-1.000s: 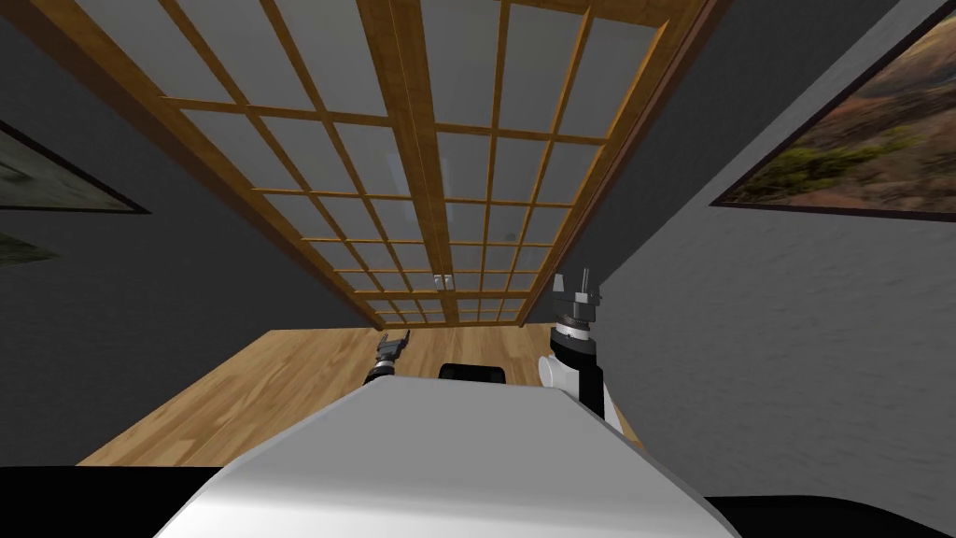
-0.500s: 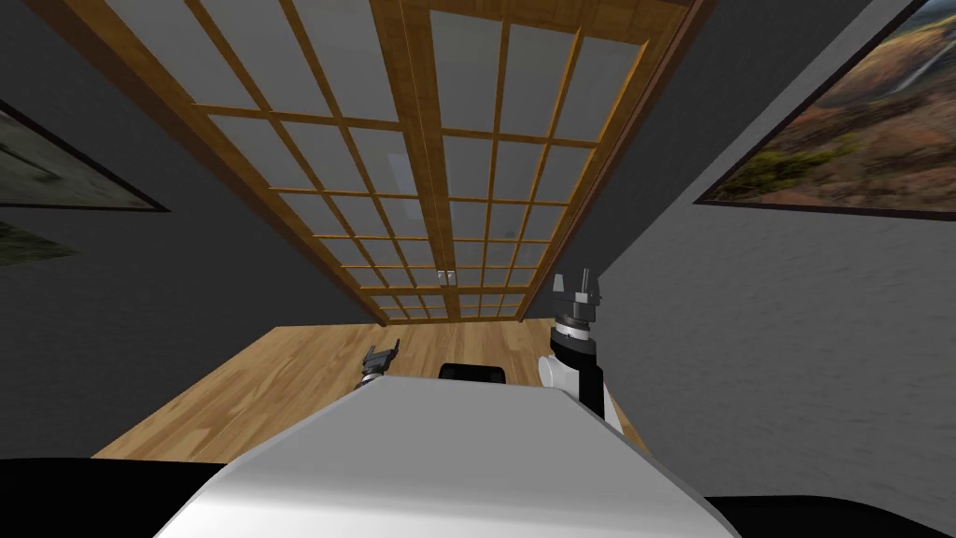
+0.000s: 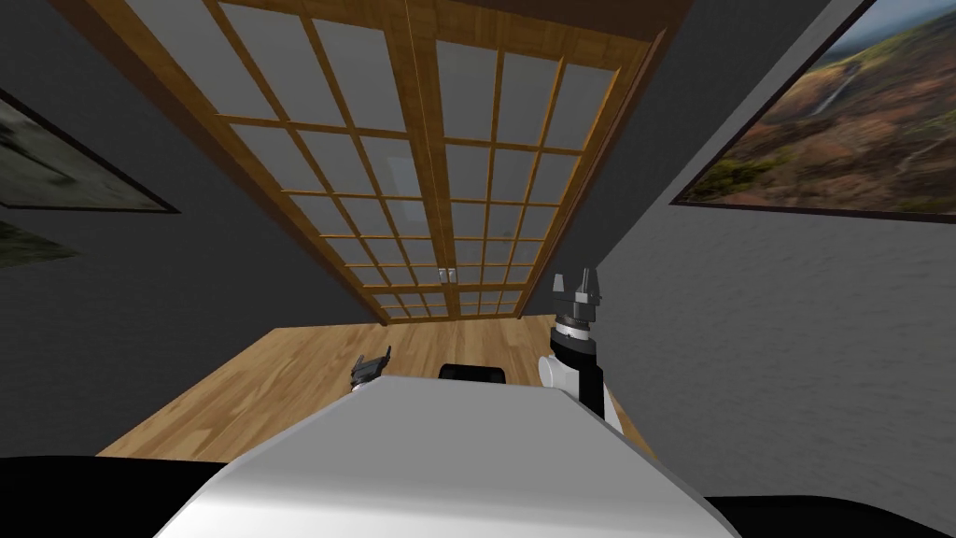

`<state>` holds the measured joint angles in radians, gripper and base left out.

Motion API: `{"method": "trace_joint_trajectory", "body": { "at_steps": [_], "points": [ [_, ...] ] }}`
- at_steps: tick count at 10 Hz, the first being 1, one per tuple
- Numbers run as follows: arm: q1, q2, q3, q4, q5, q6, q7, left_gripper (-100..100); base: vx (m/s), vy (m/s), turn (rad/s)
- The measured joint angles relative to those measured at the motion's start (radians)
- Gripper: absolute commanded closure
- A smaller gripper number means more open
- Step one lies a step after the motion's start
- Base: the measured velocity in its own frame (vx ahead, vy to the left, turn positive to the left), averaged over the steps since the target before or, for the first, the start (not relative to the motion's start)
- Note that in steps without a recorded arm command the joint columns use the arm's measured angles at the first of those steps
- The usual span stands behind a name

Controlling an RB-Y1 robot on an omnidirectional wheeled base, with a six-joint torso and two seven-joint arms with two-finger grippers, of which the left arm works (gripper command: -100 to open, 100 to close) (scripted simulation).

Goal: Pull the door open

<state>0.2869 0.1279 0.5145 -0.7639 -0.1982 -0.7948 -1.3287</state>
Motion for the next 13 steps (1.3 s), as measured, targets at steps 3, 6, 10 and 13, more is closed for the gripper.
{"method": "trace_joint_trajectory", "body": {
  "at_steps": [3,6,10,13],
  "points": [
    [-0.007,-0.009,0.051,0.026,0.025,0.006,-0.033,-100,0.045,0.05,-0.185],
    [-0.06,-0.025,0.072,0.043,0.038,0.012,-0.062,-100,0.169,0.039,-0.152],
    [-0.11,-0.051,0.065,0.024,0.038,0.011,-0.072,-100,0.172,0.041,-0.124],
    [-0.159,-0.066,0.055,0.026,0.037,0.003,-0.08,-100,0.173,0.031,-0.094]
  ]
}}
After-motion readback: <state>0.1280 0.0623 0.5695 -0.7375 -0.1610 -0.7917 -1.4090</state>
